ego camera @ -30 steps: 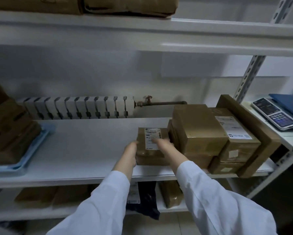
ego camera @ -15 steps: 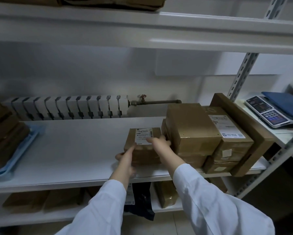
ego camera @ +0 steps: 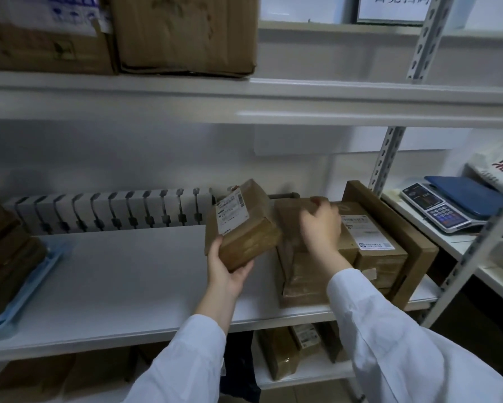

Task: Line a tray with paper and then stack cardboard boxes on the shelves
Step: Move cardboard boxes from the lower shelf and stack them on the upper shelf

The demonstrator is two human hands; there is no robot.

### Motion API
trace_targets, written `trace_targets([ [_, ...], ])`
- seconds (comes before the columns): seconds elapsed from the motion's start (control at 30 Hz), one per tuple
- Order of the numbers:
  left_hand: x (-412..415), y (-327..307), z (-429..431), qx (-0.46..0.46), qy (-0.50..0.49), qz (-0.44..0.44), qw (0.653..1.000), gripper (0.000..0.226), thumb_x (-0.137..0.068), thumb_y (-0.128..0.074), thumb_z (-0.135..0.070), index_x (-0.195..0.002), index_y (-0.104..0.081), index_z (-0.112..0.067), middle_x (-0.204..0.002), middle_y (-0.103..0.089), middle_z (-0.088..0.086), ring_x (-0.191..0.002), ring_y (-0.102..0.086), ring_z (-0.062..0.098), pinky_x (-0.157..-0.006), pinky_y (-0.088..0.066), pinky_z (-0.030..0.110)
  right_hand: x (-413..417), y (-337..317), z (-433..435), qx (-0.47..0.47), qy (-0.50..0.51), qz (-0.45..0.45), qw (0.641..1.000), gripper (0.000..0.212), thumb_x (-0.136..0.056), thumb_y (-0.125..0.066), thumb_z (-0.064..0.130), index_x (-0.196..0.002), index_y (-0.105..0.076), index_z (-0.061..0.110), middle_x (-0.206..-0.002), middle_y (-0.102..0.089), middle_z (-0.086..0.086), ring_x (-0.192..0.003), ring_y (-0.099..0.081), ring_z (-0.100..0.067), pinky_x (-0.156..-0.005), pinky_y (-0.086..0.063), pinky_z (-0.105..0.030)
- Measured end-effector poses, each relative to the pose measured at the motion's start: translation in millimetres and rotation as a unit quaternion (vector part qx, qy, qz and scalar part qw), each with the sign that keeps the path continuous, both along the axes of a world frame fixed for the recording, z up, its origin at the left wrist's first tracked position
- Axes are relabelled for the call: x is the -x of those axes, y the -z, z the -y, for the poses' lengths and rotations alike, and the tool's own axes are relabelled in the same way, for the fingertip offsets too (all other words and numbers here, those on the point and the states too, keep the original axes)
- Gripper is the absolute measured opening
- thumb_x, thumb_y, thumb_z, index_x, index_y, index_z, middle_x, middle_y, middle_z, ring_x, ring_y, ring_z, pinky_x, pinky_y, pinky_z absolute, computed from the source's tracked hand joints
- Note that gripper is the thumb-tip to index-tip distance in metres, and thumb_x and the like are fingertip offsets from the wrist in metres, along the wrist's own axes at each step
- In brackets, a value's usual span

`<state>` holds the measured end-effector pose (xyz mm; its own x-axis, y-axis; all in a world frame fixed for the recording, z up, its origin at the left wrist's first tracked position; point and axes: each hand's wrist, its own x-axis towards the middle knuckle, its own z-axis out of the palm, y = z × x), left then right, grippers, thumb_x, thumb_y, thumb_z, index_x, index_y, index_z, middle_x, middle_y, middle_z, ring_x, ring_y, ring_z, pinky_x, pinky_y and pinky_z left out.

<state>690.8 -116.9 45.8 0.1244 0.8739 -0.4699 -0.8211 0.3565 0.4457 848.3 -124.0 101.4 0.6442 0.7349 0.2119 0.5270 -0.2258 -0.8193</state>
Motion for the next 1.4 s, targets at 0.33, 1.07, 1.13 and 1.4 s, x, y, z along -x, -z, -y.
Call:
trace_targets([
  [0.33, -50, -43, 19, -0.016, 0.098, -0.048, 0.994, 0.087, -0.077, -0.058, -0.061, -0.146, -0.027, -0.016, -0.148, -0.033, 0.013, -0.137, -0.028, 0.039, -0.112, -0.015, 0.061, -56, 15, 18, 0.238, 0.084, -0.015, 0.967, 0.069, -0.087, -0.045, 0.039, -0.142, -0.033, 0.000, -0.150, -0.025, -0.024, -0.138, -0.021, -0.038, -0.116, -0.017, -0.044],
  [1.07, -24, -56, 41, -0.020, 0.009, -0.063, 0.998, 0.075, -0.076, -0.063, -0.052, -0.139, -0.035, -0.021, -0.134, -0.045, 0.012, -0.125, -0.043, 0.039, -0.102, -0.025, 0.067, -36, 9, 32, -0.008, -0.172, -0.271, 0.947, 0.063, -0.084, -0.064, 0.039, -0.137, -0.041, 0.016, -0.133, -0.050, -0.011, -0.121, -0.047, -0.030, -0.099, -0.038, -0.042],
  [1.13, -19, -57, 44, -0.021, 0.008, -0.061, 0.998, 0.075, -0.076, -0.063, -0.052, -0.139, -0.034, -0.022, -0.134, -0.044, 0.013, -0.124, -0.044, 0.040, -0.100, -0.026, 0.068, -33, 7, 31, 0.008, -0.159, -0.271, 0.950, 0.066, -0.081, -0.066, 0.040, -0.138, -0.039, 0.021, -0.135, -0.048, -0.012, -0.122, -0.046, -0.032, -0.102, -0.038, -0.045],
  [1.4, 28, -60, 57, -0.030, -0.016, -0.055, 0.998, 0.063, -0.072, -0.063, -0.050, -0.125, -0.040, -0.023, -0.124, -0.047, 0.013, -0.115, -0.050, 0.041, -0.096, -0.032, 0.070, 2, -20, 23, 0.156, -0.207, -0.303, 0.917, 0.079, -0.074, -0.067, 0.049, -0.138, -0.039, 0.011, -0.129, -0.053, -0.016, -0.114, -0.052, -0.033, -0.099, -0.042, -0.042],
])
